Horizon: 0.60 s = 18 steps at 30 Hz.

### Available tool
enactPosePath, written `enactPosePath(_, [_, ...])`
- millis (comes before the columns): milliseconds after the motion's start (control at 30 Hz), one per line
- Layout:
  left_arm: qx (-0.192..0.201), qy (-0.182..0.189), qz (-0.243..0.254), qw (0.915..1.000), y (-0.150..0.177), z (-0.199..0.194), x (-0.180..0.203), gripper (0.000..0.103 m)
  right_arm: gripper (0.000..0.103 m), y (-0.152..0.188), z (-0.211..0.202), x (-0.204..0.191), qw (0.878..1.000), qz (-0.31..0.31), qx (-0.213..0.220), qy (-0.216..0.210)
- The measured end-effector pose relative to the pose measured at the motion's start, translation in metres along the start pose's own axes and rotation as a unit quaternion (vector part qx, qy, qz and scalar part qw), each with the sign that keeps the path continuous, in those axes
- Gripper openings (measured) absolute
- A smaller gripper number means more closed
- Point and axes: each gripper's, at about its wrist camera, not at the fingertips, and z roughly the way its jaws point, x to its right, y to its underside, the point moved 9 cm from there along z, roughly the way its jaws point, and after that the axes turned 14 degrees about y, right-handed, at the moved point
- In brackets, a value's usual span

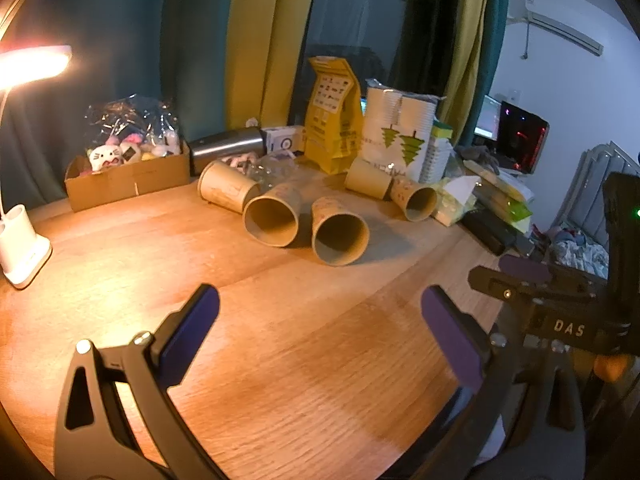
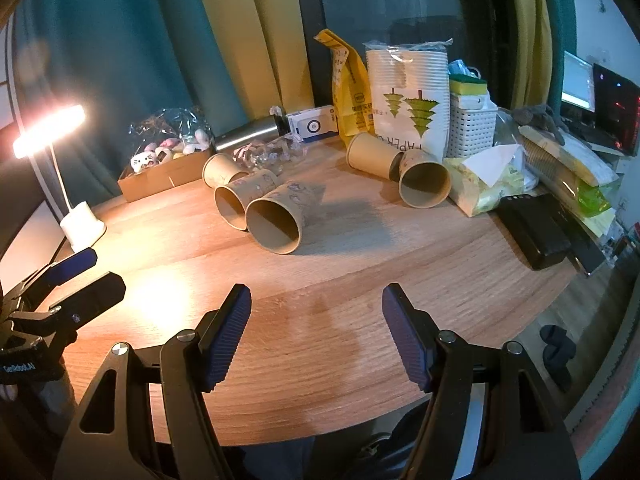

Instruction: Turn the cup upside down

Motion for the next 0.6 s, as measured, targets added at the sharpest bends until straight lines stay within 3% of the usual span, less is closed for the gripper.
enactPosePath(600, [0.011,-0.012,0.007,0.9998,-0.0035,-0.0078,0.0003,0.101,0.071,-0.0034,-0.0035,0.0003,1.000,0.001,0.003,0.000])
